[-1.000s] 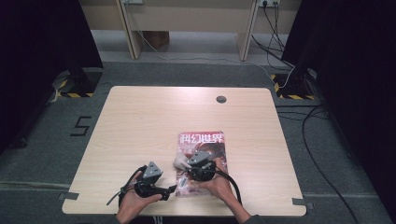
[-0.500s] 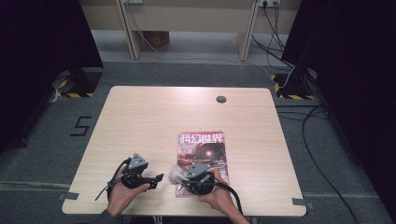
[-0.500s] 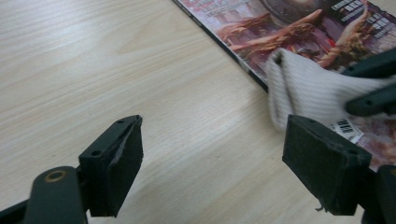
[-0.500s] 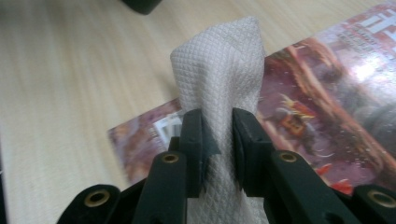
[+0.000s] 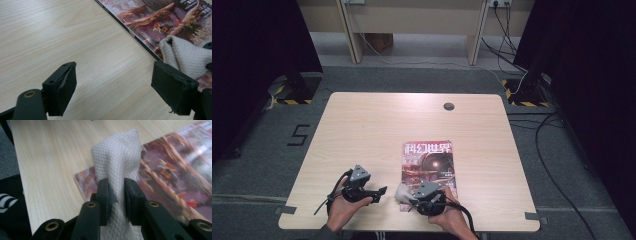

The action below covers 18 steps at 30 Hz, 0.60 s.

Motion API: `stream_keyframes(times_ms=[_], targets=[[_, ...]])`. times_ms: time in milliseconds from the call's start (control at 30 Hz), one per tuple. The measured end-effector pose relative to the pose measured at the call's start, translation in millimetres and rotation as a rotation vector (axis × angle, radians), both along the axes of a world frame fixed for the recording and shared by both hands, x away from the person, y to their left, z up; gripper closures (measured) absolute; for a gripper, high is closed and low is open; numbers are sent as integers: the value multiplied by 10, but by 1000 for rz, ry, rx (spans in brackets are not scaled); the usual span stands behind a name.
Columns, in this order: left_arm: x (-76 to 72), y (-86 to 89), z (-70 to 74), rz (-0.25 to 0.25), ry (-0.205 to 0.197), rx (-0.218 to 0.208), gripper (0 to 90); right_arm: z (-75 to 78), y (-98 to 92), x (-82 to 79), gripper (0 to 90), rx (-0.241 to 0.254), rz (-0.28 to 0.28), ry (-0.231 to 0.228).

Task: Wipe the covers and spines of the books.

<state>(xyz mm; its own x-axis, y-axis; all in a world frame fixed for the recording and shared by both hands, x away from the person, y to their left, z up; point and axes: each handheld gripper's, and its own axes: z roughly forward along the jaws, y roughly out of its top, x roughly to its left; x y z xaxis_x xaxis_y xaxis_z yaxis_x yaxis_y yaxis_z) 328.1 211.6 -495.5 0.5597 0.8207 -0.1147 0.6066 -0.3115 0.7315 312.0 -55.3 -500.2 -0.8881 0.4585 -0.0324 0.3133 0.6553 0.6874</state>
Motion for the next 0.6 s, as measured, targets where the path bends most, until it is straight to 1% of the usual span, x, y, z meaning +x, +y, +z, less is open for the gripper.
stream_keyframes(times_ms=[100,133,167,200,300,467,533,600], targets=[[-7,6,3,0,4,-3,196,4,-115,29,756,-6,-30,-5],[-9,12,4,2,3,-4,196,5,-154,42,756,-10,-37,-16],[-10,15,4,3,3,-4,196,7,-193,47,756,-13,-49,-11],[-10,16,1,2,3,-1,195,7,-225,56,756,-15,-51,-18],[-29,-22,-5,-8,3,-2,195,6,-351,76,757,-16,-90,-23],[-113,-159,-13,-51,10,-18,196,5,-548,108,757,-16,-137,-32],[-156,-247,-20,-77,10,-12,196,6,-616,123,757,-18,-152,-34],[-185,-331,-33,-97,17,-14,195,8,-666,129,757,-19,-170,-34]])
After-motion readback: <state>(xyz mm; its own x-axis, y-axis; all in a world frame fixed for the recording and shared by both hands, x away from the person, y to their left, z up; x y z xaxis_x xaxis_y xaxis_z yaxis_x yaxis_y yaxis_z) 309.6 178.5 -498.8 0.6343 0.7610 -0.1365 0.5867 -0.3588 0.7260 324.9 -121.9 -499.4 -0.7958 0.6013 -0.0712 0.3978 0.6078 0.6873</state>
